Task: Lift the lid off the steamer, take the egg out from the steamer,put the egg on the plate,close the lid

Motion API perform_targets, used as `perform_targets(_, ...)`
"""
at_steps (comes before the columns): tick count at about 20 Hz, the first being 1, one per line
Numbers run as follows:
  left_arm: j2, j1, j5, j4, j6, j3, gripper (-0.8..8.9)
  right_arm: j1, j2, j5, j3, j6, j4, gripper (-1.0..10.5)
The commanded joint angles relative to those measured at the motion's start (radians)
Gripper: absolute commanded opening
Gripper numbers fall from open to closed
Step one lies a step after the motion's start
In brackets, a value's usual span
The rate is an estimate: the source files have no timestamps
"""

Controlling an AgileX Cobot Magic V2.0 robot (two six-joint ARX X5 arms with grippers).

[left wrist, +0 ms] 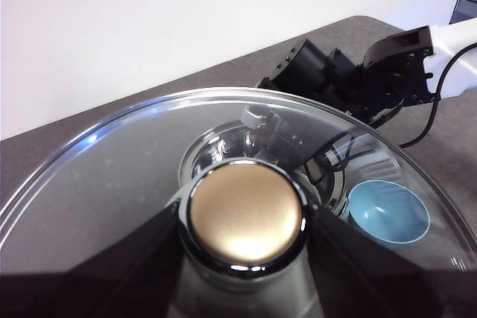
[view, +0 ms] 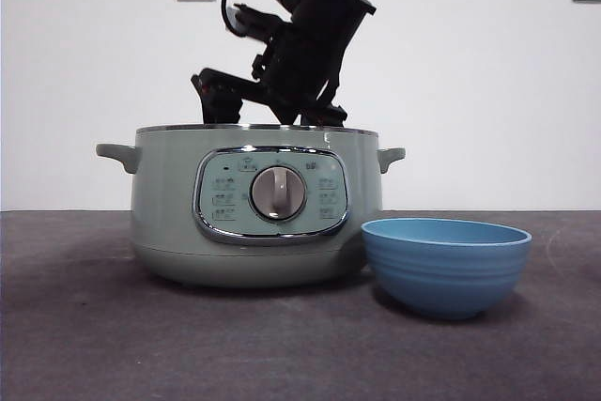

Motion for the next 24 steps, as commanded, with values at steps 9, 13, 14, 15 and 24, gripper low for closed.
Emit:
perform_targets(9, -0.013, -0.001, 0.0, 0.036, -0.003, 0.017, -0.08, 0.003, 0.071, 0.027, 0.002, -0.011, 0.003, 5.2)
perform_targets(13, -0.013, -0.001, 0.0, 0.036, 0.005, 0.017, -0.08, 0.003, 0.095, 0.026, 0.002, -0.008, 0.002, 4.5)
perform_targets(14, -0.013, -0.001, 0.0, 0.036, 0.006, 0.017, -0.08, 0.003, 0.095, 0.022, 0.002, -0.008, 0.007, 3.0)
perform_targets(15, -0.013, -0.001, 0.0, 0.035, 0.01, 0.017, -0.08, 0.003, 0.095, 0.022, 0.002, -0.008, 0.007, 1.9)
perform_targets(24, -0.013, -0.001, 0.0, 0.036, 0.015, 0.017, -0.08, 0.021, -0.176, 0.029, 0.002, -0.009, -0.119, -0.1)
